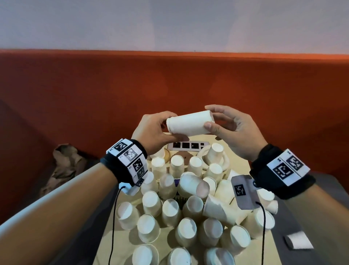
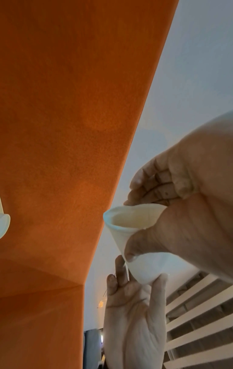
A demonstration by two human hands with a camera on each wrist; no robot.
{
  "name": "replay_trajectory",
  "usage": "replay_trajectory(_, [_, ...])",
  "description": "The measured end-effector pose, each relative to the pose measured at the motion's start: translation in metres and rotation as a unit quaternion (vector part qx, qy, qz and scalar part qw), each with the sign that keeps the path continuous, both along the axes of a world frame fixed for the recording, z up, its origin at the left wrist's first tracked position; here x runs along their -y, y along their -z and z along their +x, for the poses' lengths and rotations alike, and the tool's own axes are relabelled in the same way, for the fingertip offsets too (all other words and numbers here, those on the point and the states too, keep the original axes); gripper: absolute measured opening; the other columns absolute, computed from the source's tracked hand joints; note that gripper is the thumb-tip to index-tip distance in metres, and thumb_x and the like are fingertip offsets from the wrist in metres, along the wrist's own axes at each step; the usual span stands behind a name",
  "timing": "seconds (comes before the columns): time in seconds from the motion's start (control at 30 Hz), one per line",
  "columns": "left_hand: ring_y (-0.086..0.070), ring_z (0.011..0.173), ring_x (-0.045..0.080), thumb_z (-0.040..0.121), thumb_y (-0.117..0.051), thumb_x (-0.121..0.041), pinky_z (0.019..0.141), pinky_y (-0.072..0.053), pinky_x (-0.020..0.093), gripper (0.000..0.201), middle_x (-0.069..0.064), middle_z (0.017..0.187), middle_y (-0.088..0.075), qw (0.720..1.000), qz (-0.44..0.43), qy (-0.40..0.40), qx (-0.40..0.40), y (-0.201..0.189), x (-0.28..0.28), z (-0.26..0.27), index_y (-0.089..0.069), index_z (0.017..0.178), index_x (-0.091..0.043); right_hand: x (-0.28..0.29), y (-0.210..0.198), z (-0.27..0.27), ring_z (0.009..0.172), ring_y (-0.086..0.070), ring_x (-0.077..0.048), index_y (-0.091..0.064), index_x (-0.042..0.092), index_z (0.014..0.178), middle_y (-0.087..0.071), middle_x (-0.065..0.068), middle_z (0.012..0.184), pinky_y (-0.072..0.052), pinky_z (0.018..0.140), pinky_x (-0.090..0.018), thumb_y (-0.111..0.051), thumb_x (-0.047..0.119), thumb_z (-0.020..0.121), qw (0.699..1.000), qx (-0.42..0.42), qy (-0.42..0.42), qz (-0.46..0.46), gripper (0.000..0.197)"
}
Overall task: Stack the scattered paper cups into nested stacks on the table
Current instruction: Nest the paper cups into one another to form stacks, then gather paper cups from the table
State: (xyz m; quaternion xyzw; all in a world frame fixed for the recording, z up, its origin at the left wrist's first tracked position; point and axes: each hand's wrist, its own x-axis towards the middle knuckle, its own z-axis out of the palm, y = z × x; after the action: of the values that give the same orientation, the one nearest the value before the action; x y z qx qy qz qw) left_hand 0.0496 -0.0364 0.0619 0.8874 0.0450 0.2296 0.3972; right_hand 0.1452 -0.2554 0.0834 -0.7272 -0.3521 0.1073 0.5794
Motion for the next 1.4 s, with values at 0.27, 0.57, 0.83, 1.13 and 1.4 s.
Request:
replay_trajectory(0.27, [-0.043,0.135,0.011,0.068,-0.075,-0.049,0.106,-0.043,0.044,0.092,-0.011,0.148,-0.042,0.984,0.125,-0.046,-0.122,0.035,-0.015,0.019,-0.03,0.146,-0.034,-0.021,0.019,0.011,0.084,-0.066,-0.012,-0.052,0.033,0.1,-0.066,0.014,0.094,-0.057,0.075,-0.039,-0.074,0.044,0.083,0.971,0.142,0.131,-0.14,0.03])
replay_trajectory(0.57, [-0.05,0.126,0.014,0.084,-0.072,-0.035,0.105,-0.04,0.028,0.066,-0.002,0.141,-0.052,0.954,0.146,-0.007,-0.261,0.069,-0.027,0.011,-0.045,0.143,-0.02,-0.075,0.073,0.033,0.096,-0.062,-0.025,-0.056,0.023,0.102,-0.063,0.003,0.108,-0.045,0.074,-0.032,-0.064,0.043,0.089,0.896,0.239,0.071,-0.367,0.026])
replay_trajectory(0.83, [-0.053,0.122,0.014,0.086,-0.07,-0.036,0.1,-0.044,0.03,0.065,-0.002,0.141,-0.053,0.945,0.143,-0.002,-0.294,0.081,-0.039,-0.002,-0.044,0.143,-0.024,-0.109,0.114,0.056,0.099,-0.063,-0.03,-0.054,0.021,0.108,-0.064,-0.002,0.111,-0.053,0.08,-0.039,-0.064,0.041,0.089,0.858,0.233,0.029,-0.457,0.03])
replay_trajectory(1.13, [-0.057,0.115,0.012,0.086,-0.069,-0.035,0.096,-0.045,0.028,0.059,-0.005,0.14,-0.053,0.947,0.12,-0.009,-0.299,0.09,-0.051,-0.008,-0.048,0.14,-0.025,-0.126,0.14,0.068,0.099,-0.063,-0.033,-0.054,0.017,0.114,-0.066,-0.007,0.113,-0.049,0.073,-0.035,-0.065,0.038,0.09,0.832,0.221,0.004,-0.509,0.033])
replay_trajectory(1.4, [-0.054,0.12,0.012,0.087,-0.067,-0.034,0.1,-0.042,0.028,0.057,-0.006,0.14,-0.052,0.944,0.107,0.005,-0.313,0.096,-0.052,-0.004,-0.047,0.14,-0.026,-0.128,0.149,0.074,0.099,-0.064,-0.033,-0.054,0.018,0.115,-0.067,-0.007,0.112,-0.052,0.076,-0.037,-0.066,0.038,0.09,0.822,0.224,-0.002,-0.524,0.035])
